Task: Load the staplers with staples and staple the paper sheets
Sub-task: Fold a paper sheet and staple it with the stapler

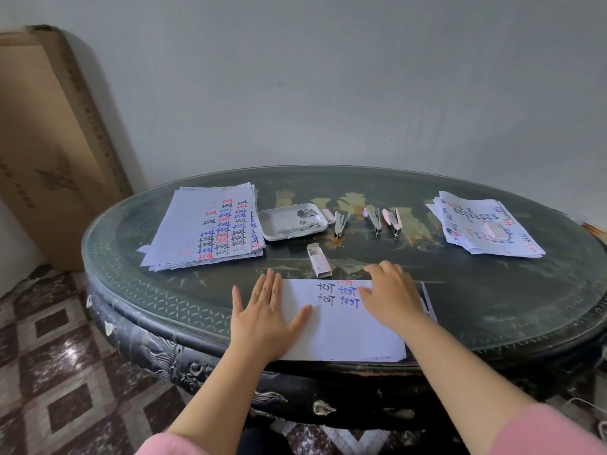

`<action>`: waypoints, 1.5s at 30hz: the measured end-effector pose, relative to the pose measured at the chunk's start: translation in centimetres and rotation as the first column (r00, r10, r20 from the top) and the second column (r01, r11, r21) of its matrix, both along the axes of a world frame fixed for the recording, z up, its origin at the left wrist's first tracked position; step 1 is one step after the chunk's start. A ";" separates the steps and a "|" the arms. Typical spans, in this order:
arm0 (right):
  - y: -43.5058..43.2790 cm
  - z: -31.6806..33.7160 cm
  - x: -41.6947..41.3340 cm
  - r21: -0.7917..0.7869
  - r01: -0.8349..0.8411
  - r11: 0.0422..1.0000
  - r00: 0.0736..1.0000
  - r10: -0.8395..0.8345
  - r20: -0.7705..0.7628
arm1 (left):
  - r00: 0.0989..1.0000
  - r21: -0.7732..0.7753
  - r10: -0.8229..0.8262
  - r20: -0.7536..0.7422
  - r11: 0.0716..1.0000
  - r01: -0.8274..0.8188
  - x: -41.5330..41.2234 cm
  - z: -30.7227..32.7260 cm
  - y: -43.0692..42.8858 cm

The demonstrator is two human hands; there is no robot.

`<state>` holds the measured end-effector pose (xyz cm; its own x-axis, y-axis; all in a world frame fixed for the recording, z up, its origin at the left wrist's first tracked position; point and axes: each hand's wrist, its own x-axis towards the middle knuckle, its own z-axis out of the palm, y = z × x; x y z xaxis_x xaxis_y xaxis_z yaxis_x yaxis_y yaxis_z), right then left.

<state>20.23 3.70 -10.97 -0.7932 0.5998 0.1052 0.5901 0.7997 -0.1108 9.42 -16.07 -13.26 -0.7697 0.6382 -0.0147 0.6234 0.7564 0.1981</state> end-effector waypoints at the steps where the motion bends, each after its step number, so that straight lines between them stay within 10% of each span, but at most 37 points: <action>1: 0.7 0.6 -0.2 -0.077 0.015 0.997 0.999 -0.012 0.045 | 1.000 0.006 0.007 -0.005 1.000 -0.007 0.0 -0.1 -0.1; 9: 3.4 4.6 1.4 -0.728 -0.137 0.672 0.945 -0.132 -0.299 | 0.972 0.257 0.090 0.216 0.956 -0.145 -0.5 0.8 -0.2; 16: 3.9 5.5 4.5 -0.890 -0.246 0.383 0.903 -0.243 -0.354 | 0.807 0.739 -0.143 0.572 0.517 -0.432 1.0 4.1 -1.3; 21: 4.5 5.2 5.3 -0.864 -0.208 0.459 0.872 -0.313 -0.376 | 0.771 0.728 -0.171 0.613 0.501 -0.468 2.0 4.5 -1.5; 24: 5.4 4.5 5.6 -0.637 0.046 0.769 0.855 -0.360 -0.373 | 0.751 0.729 -0.175 0.637 0.451 -0.515 2.3 4.8 -2.0; 26: 5.1 3.4 5.6 -0.387 0.247 0.888 0.943 -0.313 -0.115 | 0.734 0.721 -0.180 0.655 0.439 -0.536 2.6 4.9 -2.3; 28: 4.2 2.3 5.4 -0.314 0.308 0.898 0.951 -0.292 0.100 | 0.717 0.713 -0.182 0.673 0.417 -0.564 3.0 4.9 -2.5; 32: 3.9 2.6 5.4 -0.404 0.280 0.871 0.958 -0.281 0.057 | 0.684 0.696 -0.191 0.704 0.375 -0.612 4.1 5.0 -3.0; 38: 5.7 11.1 6.3 -0.881 -0.236 0.410 0.894 -0.262 -0.362 | 0.683 0.710 -0.223 0.696 0.358 -0.607 6.4 5.4 -4.0; 45: 0.1 18.3 4.2 -0.600 -0.376 0.706 0.849 0.522 0.082 | 0.725 0.764 -0.278 0.630 0.391 -0.513 10.0 6.7 -3.6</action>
